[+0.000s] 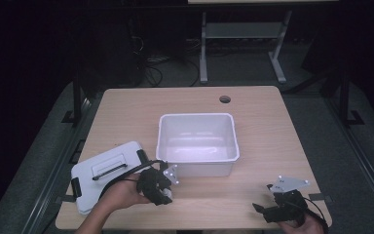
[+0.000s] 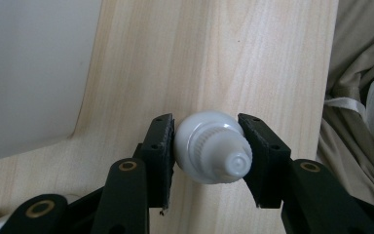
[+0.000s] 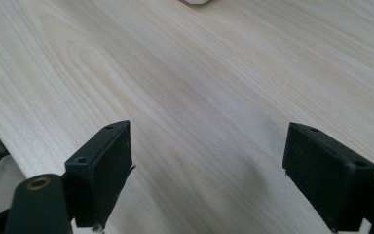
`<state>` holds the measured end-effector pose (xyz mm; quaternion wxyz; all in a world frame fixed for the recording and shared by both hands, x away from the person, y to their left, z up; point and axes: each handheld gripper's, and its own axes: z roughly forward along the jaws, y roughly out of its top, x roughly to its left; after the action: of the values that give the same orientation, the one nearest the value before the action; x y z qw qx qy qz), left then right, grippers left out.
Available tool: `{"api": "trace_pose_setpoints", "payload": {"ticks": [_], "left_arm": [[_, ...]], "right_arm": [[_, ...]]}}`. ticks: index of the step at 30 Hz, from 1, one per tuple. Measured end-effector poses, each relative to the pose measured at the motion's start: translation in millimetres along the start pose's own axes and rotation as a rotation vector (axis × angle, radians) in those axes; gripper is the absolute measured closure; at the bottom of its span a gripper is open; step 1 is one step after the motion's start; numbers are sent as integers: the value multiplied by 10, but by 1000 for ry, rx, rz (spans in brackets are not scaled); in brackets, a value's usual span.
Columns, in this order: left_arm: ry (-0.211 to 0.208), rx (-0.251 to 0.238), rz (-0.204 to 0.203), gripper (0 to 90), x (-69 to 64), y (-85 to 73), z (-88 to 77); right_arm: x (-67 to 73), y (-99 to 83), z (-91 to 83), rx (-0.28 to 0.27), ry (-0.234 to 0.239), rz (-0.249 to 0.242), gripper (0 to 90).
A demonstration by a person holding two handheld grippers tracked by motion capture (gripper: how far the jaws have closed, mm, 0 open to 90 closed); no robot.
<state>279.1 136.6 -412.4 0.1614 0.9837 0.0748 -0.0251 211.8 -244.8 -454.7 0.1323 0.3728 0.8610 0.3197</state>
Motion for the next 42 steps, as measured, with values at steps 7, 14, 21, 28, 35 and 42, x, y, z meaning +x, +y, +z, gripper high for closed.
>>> {"api": "trace_pose_setpoints", "payload": {"ticks": [7, 14, 21, 28, 35, 42], "left_arm": [[6, 3, 16, 595, -13, 5, -12], [15, 3, 17, 596, -22, 2, -12], [18, -3, 16, 596, -35, -3, -37], [25, -11, 20, 596, -56, -15, -70], [30, -18, 18, 596, -65, -30, -160], [23, -48, 25, 596, -98, -35, -311]], "right_arm": [[0, 1, -1, -2, -1, 0, 176], [2, 4, 3, -3, -1, -4, 176], [1, 3, 5, -3, 1, -4, 176], [10, 8, 12, 2, 1, -2, 176], [14, 14, 22, 5, -2, -4, 176], [14, 21, 31, 5, -4, -6, 175]]}}
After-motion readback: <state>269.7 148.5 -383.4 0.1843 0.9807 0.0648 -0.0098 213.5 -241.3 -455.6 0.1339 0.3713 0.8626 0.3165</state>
